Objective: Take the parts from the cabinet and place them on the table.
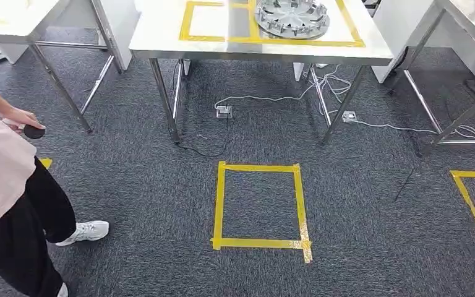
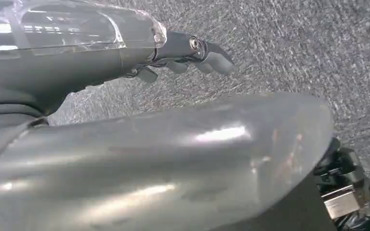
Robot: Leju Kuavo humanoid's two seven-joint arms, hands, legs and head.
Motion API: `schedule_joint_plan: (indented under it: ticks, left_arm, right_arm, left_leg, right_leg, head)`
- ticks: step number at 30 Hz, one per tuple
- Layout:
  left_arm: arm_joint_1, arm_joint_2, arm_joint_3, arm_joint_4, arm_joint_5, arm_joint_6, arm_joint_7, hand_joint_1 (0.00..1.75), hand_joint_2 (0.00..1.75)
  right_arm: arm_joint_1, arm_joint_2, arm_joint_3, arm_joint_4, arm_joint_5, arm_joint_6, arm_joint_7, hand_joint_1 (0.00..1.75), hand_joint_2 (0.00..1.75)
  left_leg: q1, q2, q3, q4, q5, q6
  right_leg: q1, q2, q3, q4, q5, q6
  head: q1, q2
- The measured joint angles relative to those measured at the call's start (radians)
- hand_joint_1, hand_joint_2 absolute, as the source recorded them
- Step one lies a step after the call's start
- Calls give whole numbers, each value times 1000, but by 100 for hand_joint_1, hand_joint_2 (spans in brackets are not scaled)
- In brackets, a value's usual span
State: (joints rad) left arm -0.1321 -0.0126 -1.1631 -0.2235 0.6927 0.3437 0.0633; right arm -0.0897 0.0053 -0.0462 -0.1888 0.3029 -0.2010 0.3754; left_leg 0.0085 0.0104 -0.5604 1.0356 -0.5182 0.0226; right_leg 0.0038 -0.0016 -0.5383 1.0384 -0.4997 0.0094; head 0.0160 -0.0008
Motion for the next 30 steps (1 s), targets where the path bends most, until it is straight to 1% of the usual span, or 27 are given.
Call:
schedule_joint_plan:
  ticks: [1, 2, 4, 5, 6, 7, 9, 10, 11, 12, 13, 14, 15, 16, 17, 18, 19, 20, 21, 22, 23, 25, 26, 27, 28, 29, 30]
  left_arm:
    - [-1, -2, 0, 0, 0, 0, 1, 0, 0]
    - [0, -2, 0, 0, 0, 0, 3, 0, 0]
    - [0, -3, 0, 0, 0, 0, 6, 0, 0]
    - [0, -4, 0, 0, 0, 0, 6, 0, 0]
    - [0, -4, 0, 0, 0, 0, 6, 0, 0]
    - [-1, -4, 0, 0, 0, 0, 6, 0, 0]
    - [0, -4, 0, 0, 0, 0, 6, 0, 0]
    - [1, -3, 0, 0, 0, 0, 7, 0, 0]
    - [1, -3, 0, 0, 0, 0, 7, 0, 0]
    - [1, -3, 0, 0, 0, 0, 7, 0, 0]
    - [1, -3, 0, 0, 0, 0, 7, 0, 0]
    - [1, -2, 0, 0, 0, 0, 7, 0, 0]
    - [1, -2, 0, 0, 0, 0, 7, 0, 0]
    - [1, -2, 0, 0, 0, 0, 7, 0, 0]
    - [1, -1, 0, 0, 0, 0, 7, 0, 0]
    - [3, -1, 0, 0, 0, 0, 7, 0, 0]
    - [5, -1, 0, 0, 0, 0, 7, 0, 0]
    - [4, 0, 0, 0, 0, 0, 7, 0, 0]
    - [3, -2, 0, 0, 1, 0, 7, 0, 0]
    - [3, -1, 0, 0, 1, 0, 7, 0, 0]
    - [3, -2, 0, 0, 1, 0, 7, 0, 0]
    - [5, -1, 0, 0, 1, 0, 7, 0, 0]
    - [5, 0, 0, 0, 1, 0, 7, 0, 0]
    - [5, -1, 0, 0, 1, 0, 7, 0, 0]
    - [4, -1, 0, 0, 1, 0, 7, 0, 0]
    - [3, -1, 0, 0, 1, 0, 7, 0, 0]
    - [2, -2, 0, 0, 1, 0, 7, 0, 0]
  right_arm:
    - [-2, -2, 1, 0, 0, 0, 1, 0, 0]
    - [-4, -1, 1, 0, 0, 0, 2, 0, 0]
    - [-1, -2, 1, 0, 0, 0, 3, 0, 0]
    - [0, -2, 1, 0, -1, 0, 5, 0, 0]
    - [1, -1, 1, 0, -1, 0, 5, 0, 0]
    - [0, -1, 2, 0, -1, 0, 5, 0, 0]
    - [-1, -2, 2, 0, -1, 0, 5, 0, 0]
    - [1, -2, 2, 0, -1, 0, 5, 0, 0]
    - [1, -1, 2, 1, -2, 0, 6, 0, 0]
    - [2, -1, 3, 1, -2, 0, 6, 0, 0]
    - [1, -1, 4, 1, -3, 0, 6, 0, 0]
    - [0, -1, 5, 0, -4, -1, 6, 0, 0]
    - [-1, -1, 5, 0, -6, -1, 6, 0, 0]
    - [-3, -1, 6, 0, -7, -2, 6, 0, 0]
    - [-5, -1, 7, 0, -8, -3, 6, 0, 0]
    - [-6, -1, 7, 0, -8, -3, 6, 0, 0]
    - [-5, -1, 7, 0, -9, -3, 6, 0, 0]
    - [-4, -1, 8, 0, -9, -3, 6, 0, 0]
    - [-3, 0, 9, 0, -10, -3, 6, 0, 0]
    - [-3, 2, 10, 0, -10, -3, 6, 0, 0]
    - [-5, 2, 10, 0, -10, -3, 6, 0, 0]
    - [-6, 2, 10, 0, -10, -3, 6, 0, 0]
    - [-4, 3, 11, 0, -10, -3, 6, 0, 0]
    - [0, 3, 11, 0, -10, -3, 6, 0, 0]
    - [3, 3, 11, 0, -13, -3, 6, 0, 0]
    - [4, 3, 12, 0, -14, -3, 6, 0, 0]
    - [3, 3, 13, 0, -19, -3, 6, 0, 0]
  left_leg:
    - [-5, 2, -2, 1, -1, -4]
    - [-3, 3, -7, 2, 2, -10]
    - [1, 7, -9, -3, 7, -22]
    - [-1, 7, -7, -5, 6, -29]
    - [0, 0, -12, 9, -8, -34]
    - [0, -9, -30, 45, -42, -36]
    - [1, -13, -93, 182, -116, -42]
    - [1, -14, -125, 250, -140, -45]
    - [1, -13, -138, 273, -137, -47]
    - [1, -12, -128, 251, -112, -48]
    - [3, -13, -96, 192, -69, -48]
    - [4, -20, -54, 112, -25, -49]
    - [10, -53, -13, 37, 7, -49]
    - [16, -103, 0, 11, -15, -47]
    - [16, -92, -2, 11, -13, -37]
    - [11, -83, -2, 11, -13, -34]
    - [8, -72, -1, 11, -12, -26]
    - [11, -61, 1, 6, -9, -21]
    - [17, -47, 2, 2, -6, -16]
    - [16, -36, 4, 2, -7, -11]
    - [15, -21, 3, 2, -9, -8]
    - [13, 8, 2, 2, -11, -5]
    - [11, 20, 2, 2, -12, -3]
    - [10, 31, 4, 2, -13, -4]
    - [9, 40, 6, 2, -15, -5]
    - [9, 50, 9, 2, -17, -6]
    - [8, 60, 13, 2, -19, -8]
  right_leg:
    - [4, -4, 10, -20, -15, -7]
    - [6, -4, 12, -29, -17, -10]
    - [10, -1, 6, -28, -14, -15]
    - [6, 0, 10, -43, -4, -23]
    - [1, -2, 15, -57, 6, -24]
    - [0, -2, 14, -61, 9, -31]
    - [0, 0, 10, -60, 11, -33]
    - [0, 0, 8, -58, 10, -33]
    - [0, 2, 7, -56, 10, -33]
    - [-1, 5, 5, -53, 10, -32]
    - [-2, 13, 5, -49, 7, -29]
    - [-4, 20, 5, -43, 4, -25]
    - [-4, 27, 3, -35, 0, -18]
    - [1, 31, -7, -23, -6, -9]
    - [-1, 43, -12, -17, -7, -5]
    - [-4, 48, -13, -19, -4, 0]
    - [-7, 58, -14, -23, 0, 6]
    - [-7, 67, -16, -23, 1, 10]
    - [-7, 59, -17, -14, -8, 14]
    - [-5, 32, -34, 22, -35, 22]
    - [-7, 20, -66, 90, -75, 28]
    - [-10, 10, -138, 240, -140, 36]
    - [-12, 8, -156, 278, -145, 37]
    - [-13, 5, -150, 269, -127, 35]
    - [-13, 3, -128, 224, -91, 32]
    - [-12, -2, -89, 143, -44, 26]
    - [-8, -23, -44, 51, 1, 18]
  head:
    - [-1, 0]
    - [1, 0]
    - [1, 0]
    - [1, 0]
    - [-1, 0]
    - [-5, 0]
    - [-11, 0]
    - [-11, 0]
    - [-11, 0]
    - [-11, 0]
    - [-13, 0]
    - [-13, 0]
    - [-14, 0]
    - [-16, 0]
    - [-11, 0]
    - [-8, 0]
    - [-8, 0]
    - [-8, 0]
    - [-8, 0]
    - [-1, 0]
    - [3, 0]
    - [5, 0]
    - [5, 0]
    - [5, 0]
    - [5, 0]
    - [5, 0]
    - [5, 0]
